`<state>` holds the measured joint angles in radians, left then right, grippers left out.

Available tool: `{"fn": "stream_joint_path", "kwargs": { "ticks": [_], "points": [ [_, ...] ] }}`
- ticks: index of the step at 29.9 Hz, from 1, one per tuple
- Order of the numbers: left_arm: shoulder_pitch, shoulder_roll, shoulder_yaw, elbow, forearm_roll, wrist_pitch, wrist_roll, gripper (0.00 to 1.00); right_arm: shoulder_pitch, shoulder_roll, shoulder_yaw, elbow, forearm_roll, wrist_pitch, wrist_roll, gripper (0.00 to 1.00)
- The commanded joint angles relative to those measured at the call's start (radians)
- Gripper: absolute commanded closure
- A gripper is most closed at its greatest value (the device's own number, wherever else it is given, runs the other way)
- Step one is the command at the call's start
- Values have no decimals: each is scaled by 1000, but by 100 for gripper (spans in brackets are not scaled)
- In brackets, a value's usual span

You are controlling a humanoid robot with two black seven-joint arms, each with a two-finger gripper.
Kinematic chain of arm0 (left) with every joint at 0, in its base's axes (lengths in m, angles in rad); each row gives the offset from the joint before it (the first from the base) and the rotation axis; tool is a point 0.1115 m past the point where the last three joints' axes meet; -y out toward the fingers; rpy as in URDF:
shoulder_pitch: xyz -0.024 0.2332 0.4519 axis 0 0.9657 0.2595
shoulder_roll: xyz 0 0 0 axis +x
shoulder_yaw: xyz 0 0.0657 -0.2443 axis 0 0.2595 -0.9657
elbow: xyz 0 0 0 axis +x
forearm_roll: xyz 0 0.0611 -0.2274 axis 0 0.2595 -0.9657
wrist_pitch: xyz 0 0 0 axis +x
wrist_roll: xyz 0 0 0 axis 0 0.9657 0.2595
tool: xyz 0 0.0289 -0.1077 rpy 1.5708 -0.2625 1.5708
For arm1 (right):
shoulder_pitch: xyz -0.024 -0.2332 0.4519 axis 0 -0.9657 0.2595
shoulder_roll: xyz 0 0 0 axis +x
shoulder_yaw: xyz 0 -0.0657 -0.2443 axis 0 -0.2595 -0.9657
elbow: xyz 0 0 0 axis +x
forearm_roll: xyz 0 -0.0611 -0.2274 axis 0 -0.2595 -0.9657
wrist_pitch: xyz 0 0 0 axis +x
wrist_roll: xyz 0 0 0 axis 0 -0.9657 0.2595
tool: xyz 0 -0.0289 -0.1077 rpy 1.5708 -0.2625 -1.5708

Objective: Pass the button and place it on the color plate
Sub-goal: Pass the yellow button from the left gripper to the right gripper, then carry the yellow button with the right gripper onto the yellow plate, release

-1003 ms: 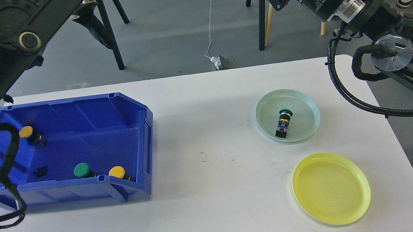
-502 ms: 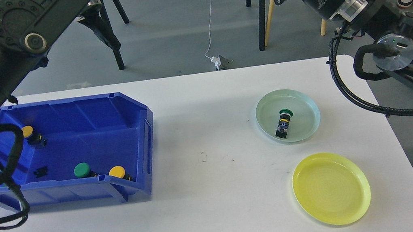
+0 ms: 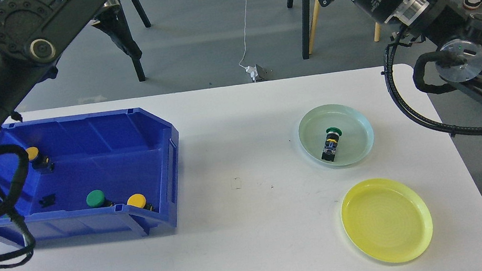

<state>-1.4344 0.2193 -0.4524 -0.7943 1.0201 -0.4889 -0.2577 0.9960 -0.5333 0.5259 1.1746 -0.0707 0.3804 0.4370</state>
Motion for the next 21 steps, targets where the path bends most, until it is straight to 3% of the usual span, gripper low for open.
{"fn": "stream_joint_path", "kwargs": {
  "ticks": [1, 12, 21],
  "points": [
    [0, 8, 8, 20, 3, 0, 0, 1, 0, -8, 0, -1, 0, 0, 0, 88],
    [52, 210, 18, 47, 15, 0, -14, 1, -146, -250, -113, 52, -21, 60, -12, 88],
    [16, 245, -3, 96, 8, 0, -38, 1, -344, -444, -340, 198, -176, 74, -7, 87]
  ]
}}
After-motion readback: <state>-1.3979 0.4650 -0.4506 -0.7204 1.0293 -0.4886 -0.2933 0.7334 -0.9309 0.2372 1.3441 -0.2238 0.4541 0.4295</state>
